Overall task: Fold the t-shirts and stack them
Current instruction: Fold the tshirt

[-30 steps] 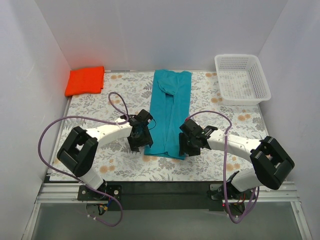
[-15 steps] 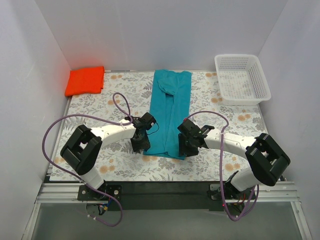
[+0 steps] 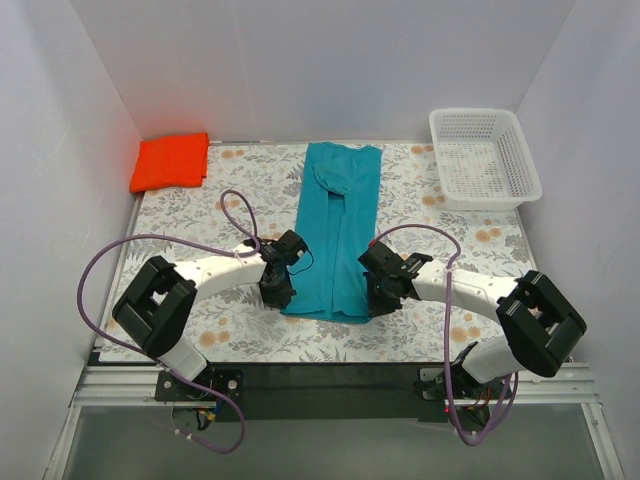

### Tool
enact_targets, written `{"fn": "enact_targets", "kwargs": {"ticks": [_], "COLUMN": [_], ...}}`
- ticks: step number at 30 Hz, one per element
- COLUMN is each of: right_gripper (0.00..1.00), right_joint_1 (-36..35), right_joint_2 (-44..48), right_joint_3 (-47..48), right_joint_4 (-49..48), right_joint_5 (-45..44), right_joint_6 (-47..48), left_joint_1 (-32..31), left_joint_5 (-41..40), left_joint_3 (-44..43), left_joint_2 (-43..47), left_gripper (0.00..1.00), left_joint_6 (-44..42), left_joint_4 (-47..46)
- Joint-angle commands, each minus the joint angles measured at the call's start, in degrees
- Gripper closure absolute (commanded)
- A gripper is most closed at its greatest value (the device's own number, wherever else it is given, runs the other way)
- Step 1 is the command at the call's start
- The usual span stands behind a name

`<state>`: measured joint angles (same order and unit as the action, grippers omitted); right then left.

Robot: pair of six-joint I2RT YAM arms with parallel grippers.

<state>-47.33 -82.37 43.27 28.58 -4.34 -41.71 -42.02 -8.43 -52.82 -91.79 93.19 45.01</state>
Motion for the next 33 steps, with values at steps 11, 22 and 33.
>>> {"fn": "enact_targets", "kwargs": {"ticks": [11, 22, 33], "right_gripper": [0.62, 0.57, 0.60], "right_joint_1": [-0.57, -0.74, -0.92], "right_joint_2": [3.26, 3.97, 0.19], "right_joint_3": [1.56, -1.78, -4.24], "right_joint_4": [-0.01, -2.56, -3.79], "right_joint_5": [8.12, 11.37, 12.16], "right_joint_6": [0.76, -1.26, -1.97], "left_joint_1": [-0.26, -0.26, -0.26], "left_joint_5": [5.17, 6.58, 6.67], "left_joint_3": [2.90, 1.49, 4.38], "left_joint_2": [7.84, 10.23, 5.39], "left_gripper": [0.81, 0.40, 0.50], "left_joint_6": [-0.38, 0.15, -0.73], "left_joint_4": [3.41, 5.09, 2.54]}}
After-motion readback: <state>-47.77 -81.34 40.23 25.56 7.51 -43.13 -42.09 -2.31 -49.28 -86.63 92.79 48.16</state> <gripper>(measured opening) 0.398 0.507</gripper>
